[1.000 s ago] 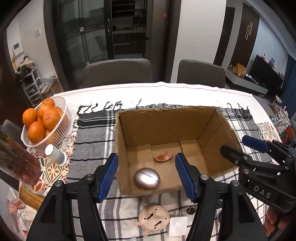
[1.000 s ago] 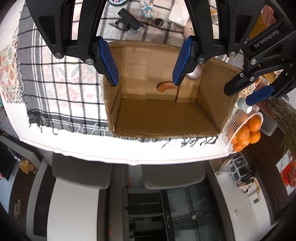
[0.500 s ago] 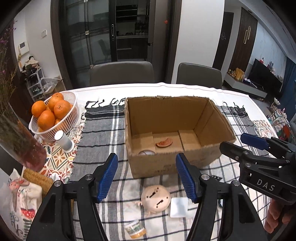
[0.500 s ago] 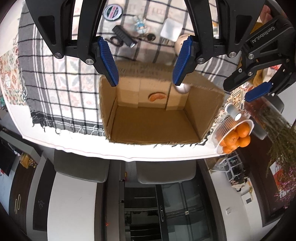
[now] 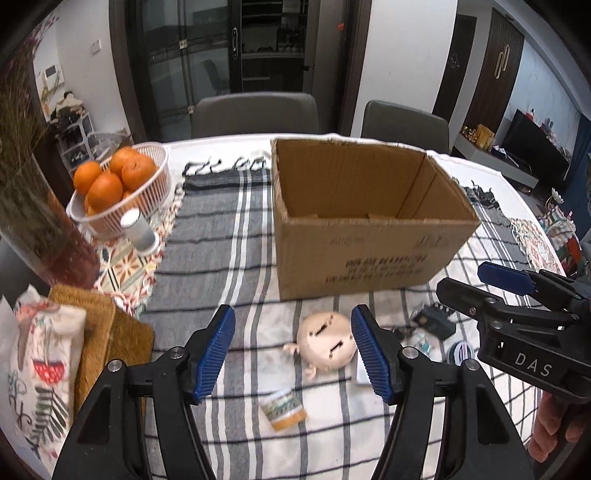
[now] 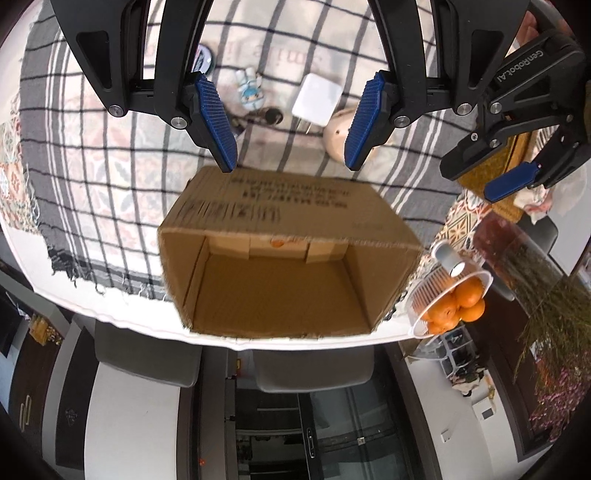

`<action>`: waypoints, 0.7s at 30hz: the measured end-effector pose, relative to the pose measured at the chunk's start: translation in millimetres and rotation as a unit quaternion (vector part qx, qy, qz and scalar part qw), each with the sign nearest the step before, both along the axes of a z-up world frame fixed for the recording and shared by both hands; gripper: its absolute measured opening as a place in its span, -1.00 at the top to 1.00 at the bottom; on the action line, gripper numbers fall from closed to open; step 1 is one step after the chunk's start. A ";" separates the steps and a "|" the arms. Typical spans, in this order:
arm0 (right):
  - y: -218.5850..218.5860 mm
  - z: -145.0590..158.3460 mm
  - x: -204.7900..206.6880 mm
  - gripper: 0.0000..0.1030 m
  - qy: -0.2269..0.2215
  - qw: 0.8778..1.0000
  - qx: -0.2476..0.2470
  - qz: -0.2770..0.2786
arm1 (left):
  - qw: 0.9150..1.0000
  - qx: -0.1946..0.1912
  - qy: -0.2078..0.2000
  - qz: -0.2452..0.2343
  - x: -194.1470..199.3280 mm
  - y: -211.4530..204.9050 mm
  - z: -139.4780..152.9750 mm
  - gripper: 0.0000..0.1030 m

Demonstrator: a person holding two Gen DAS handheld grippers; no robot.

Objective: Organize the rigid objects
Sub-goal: 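Grasp the white cream jar with the left tool while the right tool grasps the white charger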

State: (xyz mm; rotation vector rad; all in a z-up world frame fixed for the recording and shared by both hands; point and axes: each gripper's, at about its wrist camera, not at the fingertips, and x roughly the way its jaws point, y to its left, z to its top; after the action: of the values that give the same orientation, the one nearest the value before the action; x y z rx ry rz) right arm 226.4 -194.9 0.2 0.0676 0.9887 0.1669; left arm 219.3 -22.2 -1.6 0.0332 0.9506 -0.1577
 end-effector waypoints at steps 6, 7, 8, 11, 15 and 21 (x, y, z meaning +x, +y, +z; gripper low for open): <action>5.8 -17.4 -7.0 -0.20 0.022 1.000 0.015 -0.001 | 1.000 0.001 0.029 0.005 -10.0 6.2 -18.5 -0.25; 6.2 -19.9 -8.2 -0.20 0.025 1.000 0.017 -0.003 | 0.999 0.000 0.035 0.007 -11.5 7.7 -22.3 -0.25; 6.7 -23.4 -9.1 -0.20 0.030 0.999 0.020 -0.004 | 0.999 0.000 0.039 0.008 -13.0 8.6 -25.5 -0.25; 9.6 -31.1 -12.6 -0.20 0.040 0.999 0.027 -0.006 | 0.998 -0.004 0.054 0.012 -17.0 11.6 -34.3 -0.25; 12.8 -45.4 -15.8 -0.20 0.060 0.998 0.036 -0.009 | 0.997 -0.012 0.077 0.020 -20.8 16.0 -47.4 -0.25; 14.1 -67.6 -17.2 -0.20 0.090 0.994 0.057 -0.017 | 0.992 -0.029 0.115 0.029 -23.2 18.8 -69.4 -0.25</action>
State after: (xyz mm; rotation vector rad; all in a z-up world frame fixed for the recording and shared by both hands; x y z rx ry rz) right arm 209.2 -180.8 -67.4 0.2068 1.1564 0.1876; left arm 196.2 -3.4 -71.0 -0.0681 1.1761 -0.1367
